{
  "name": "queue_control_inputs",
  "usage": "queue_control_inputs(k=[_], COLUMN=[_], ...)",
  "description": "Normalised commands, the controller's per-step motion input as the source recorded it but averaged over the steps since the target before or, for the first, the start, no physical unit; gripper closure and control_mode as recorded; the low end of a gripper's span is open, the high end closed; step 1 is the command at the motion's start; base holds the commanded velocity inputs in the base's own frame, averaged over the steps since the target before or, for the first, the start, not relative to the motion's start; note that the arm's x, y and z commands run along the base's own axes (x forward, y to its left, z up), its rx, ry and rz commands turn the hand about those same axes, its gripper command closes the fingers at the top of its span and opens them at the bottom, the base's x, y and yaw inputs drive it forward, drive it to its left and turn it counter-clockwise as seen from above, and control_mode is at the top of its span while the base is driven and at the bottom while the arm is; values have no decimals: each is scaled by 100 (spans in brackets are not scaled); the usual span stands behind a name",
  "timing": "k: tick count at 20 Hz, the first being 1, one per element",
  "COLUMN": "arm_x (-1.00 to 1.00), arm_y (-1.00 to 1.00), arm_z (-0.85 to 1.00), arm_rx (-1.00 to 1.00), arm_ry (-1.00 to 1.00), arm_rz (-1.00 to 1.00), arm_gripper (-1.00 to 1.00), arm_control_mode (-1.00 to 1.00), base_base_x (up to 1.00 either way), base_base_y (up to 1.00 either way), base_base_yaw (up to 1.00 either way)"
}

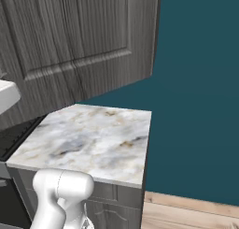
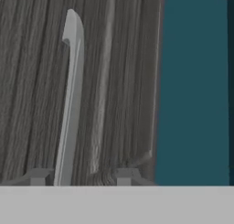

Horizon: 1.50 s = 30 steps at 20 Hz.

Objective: Get the candle and the liquor from the cabinet and move them to the dining counter.

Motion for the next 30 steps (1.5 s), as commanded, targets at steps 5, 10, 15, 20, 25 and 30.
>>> queue_control_inputs(k=[5,10,15,20,25,30], arm_x=[-30,-22,-10,-1,-1,-4], arm_y=[-94,-83,-66,-46,-35,-20], arm_z=[0,0,0,0,0,0], arm_rx=[2,0,0,0,0,0], arm_ry=[0,0,0,0,0,0], arm_rz=[0,0,0,0,0,0], arm_gripper=[100,100,100,100,100,100], arm_control_mode=[-100,-100,-100,-100,-100,-100], base_base_x=[0,0,0,0,0,0], base_base_y=[0,0,0,0,0,0], base_base_yaw=[0,0,0,0,0,0])
